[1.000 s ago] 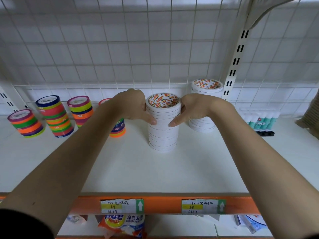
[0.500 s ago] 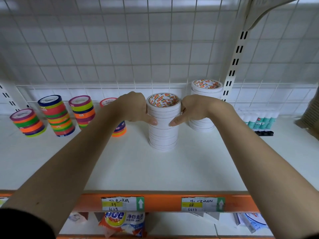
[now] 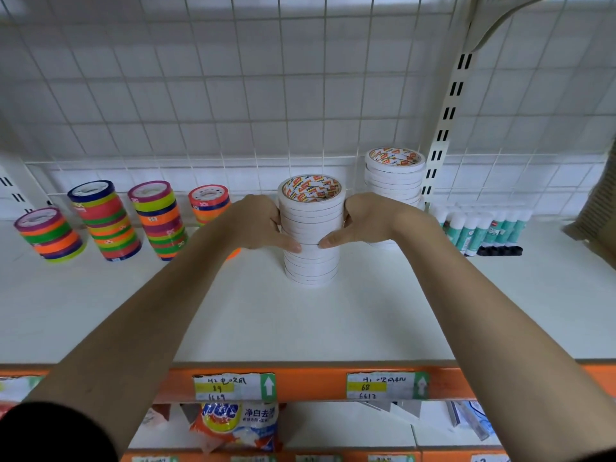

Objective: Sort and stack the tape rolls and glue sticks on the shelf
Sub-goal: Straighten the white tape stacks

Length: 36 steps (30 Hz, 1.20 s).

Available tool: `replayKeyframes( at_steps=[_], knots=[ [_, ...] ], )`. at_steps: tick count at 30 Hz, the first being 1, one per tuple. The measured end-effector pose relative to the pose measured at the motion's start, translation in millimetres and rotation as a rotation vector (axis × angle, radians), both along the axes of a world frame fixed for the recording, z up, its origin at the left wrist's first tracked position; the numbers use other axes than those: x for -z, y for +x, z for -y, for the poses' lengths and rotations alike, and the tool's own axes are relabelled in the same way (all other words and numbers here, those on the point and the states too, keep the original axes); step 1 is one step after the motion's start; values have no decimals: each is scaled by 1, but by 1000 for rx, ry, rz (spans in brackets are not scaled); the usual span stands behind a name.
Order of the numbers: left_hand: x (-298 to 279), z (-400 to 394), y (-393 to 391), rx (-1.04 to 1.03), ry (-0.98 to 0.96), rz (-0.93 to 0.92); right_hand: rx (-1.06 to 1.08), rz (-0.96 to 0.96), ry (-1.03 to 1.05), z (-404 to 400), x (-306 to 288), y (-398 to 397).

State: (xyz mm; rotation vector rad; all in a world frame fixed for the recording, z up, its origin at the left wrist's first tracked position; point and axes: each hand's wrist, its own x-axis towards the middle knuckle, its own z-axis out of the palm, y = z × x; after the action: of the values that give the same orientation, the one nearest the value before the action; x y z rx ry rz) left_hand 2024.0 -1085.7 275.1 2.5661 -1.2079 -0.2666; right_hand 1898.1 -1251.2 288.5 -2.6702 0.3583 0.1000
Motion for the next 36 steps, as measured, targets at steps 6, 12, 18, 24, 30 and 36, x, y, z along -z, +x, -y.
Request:
replayKeyframes(
  at_steps=[6, 12, 18, 24, 30, 36],
  knots=[
    [7, -2, -2, -14, -14, 30, -20, 65, 21, -2, 8, -3],
    [15, -5, -6, -12, -39, 37, 19, 85, 42, 0, 15, -3],
    [25, -10, -13, -23, -127, -22, 53, 29, 110, 0, 30, -3],
    [34, -9, -16, 17, -128, -74, 106, -10, 120, -6, 61, -3],
    [42, -9, -13, -15, -141, -160, 156, 55, 200, -13, 67, -8],
    [66, -12, -11, -84, -5, -148, 151, 70, 160, -13, 83, -12]
  ],
)
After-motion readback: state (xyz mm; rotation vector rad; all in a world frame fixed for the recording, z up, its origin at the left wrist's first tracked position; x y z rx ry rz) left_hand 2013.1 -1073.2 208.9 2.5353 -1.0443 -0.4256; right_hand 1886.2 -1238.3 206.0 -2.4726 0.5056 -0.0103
